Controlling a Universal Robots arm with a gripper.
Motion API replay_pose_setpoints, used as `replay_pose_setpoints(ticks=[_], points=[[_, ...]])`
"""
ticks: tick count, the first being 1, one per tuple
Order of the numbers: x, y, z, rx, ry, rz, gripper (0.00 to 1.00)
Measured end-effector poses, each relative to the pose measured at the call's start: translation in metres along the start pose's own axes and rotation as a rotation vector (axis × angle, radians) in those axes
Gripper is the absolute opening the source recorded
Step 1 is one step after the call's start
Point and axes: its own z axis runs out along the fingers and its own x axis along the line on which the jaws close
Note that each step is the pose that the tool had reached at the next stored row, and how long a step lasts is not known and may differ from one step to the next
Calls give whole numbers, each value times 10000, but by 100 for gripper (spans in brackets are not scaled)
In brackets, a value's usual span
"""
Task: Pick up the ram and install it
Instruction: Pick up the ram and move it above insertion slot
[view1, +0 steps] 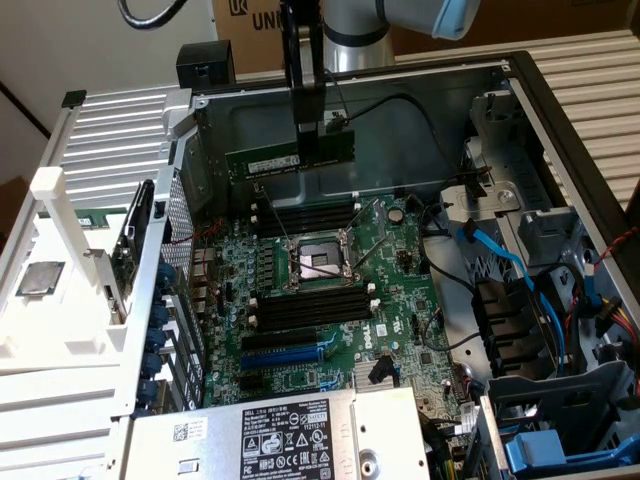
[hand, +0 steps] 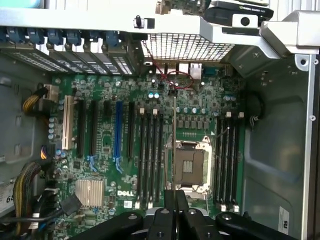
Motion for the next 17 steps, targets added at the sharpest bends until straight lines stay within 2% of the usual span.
replay_pose_setpoints(ticks=[6,9,12,14,17], points=[[88,-113,36,-4,0,12,12],[110,-116,46,-77,-5,388,12],[111,-120,82,-217,-12,646,12],[111,-141,111,-254,-13,681,12],[113,-222,147,-288,-12,683,12]])
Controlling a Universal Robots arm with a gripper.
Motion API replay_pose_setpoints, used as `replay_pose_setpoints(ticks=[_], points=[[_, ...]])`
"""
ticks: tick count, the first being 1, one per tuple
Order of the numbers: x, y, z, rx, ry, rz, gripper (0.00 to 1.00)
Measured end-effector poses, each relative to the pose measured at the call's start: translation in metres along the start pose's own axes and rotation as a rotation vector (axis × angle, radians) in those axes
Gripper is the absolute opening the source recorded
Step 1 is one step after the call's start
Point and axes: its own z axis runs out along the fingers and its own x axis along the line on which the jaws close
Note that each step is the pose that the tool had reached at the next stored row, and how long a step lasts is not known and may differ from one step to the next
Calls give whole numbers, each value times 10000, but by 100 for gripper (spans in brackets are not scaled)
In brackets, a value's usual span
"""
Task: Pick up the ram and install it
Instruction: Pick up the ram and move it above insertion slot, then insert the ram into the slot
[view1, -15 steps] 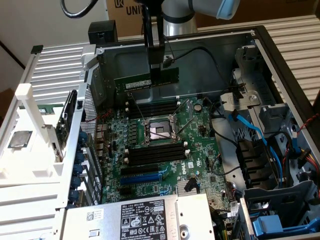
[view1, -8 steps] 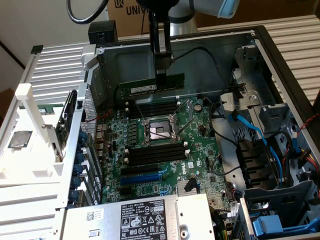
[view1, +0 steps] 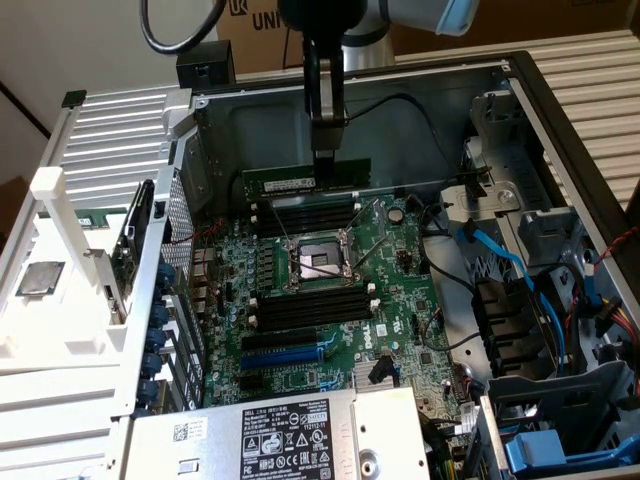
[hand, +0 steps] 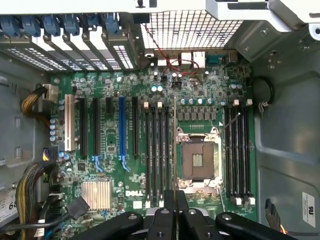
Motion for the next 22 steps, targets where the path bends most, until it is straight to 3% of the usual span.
replay_pose_setpoints(ticks=[2,22], points=[[-2,-55,2,-22,-2,-1,12],[-2,-56,1,-25,1,0,12]])
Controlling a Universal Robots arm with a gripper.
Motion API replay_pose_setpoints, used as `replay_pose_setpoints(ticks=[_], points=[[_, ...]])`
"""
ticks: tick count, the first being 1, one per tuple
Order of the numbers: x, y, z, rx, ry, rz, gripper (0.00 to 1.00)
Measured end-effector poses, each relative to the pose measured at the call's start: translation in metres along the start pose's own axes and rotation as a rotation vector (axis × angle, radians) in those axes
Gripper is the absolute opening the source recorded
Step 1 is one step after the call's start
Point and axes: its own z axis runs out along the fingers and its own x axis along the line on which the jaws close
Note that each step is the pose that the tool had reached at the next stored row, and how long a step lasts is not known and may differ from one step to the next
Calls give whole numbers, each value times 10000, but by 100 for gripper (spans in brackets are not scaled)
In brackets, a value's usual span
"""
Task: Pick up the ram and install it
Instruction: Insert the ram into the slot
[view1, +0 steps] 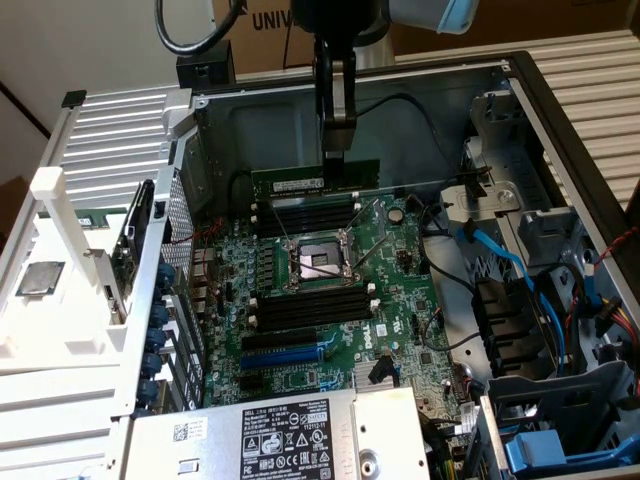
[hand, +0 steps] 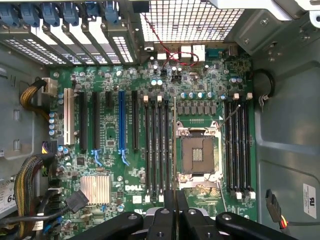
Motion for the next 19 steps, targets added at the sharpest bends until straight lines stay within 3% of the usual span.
replay_pose_setpoints(ticks=[3,4,8,13,16,19], points=[[2,59,11,1,4,0,12],[3,72,12,14,44,2,12],[-5,114,25,253,244,13,12],[-72,128,61,267,308,2,12],[-113,109,142,272,417,-32,12],[-103,93,214,272,420,-48,12]])
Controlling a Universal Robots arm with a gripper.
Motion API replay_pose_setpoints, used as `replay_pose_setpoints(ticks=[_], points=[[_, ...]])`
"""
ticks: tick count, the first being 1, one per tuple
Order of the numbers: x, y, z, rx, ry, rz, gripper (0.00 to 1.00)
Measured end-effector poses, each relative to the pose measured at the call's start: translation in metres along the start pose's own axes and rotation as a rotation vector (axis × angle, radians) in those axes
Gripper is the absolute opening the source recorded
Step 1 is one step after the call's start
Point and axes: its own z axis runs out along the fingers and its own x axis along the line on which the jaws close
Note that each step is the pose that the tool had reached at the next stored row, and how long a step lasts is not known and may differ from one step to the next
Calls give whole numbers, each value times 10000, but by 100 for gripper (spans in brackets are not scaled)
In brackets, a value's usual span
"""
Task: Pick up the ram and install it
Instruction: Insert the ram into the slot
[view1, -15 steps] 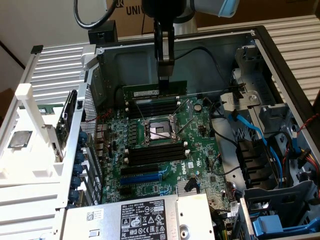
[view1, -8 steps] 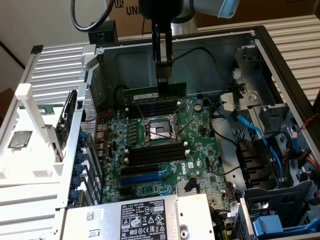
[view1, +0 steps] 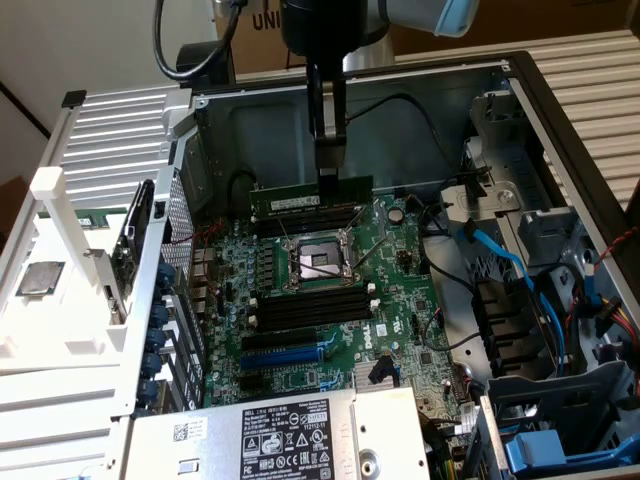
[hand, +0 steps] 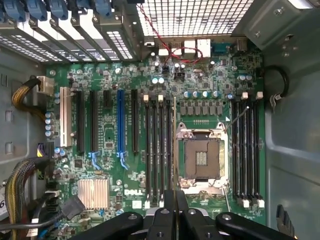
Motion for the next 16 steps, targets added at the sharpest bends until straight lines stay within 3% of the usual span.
replay_pose_setpoints(ticks=[3,5,9,14,16], points=[[41,-7,57,1,1,-17,12],[187,-29,173,3,0,-51,12],[373,-60,305,5,1,-84,12],[419,-64,432,5,1,-94,12],[404,-16,505,6,4,-97,12]])
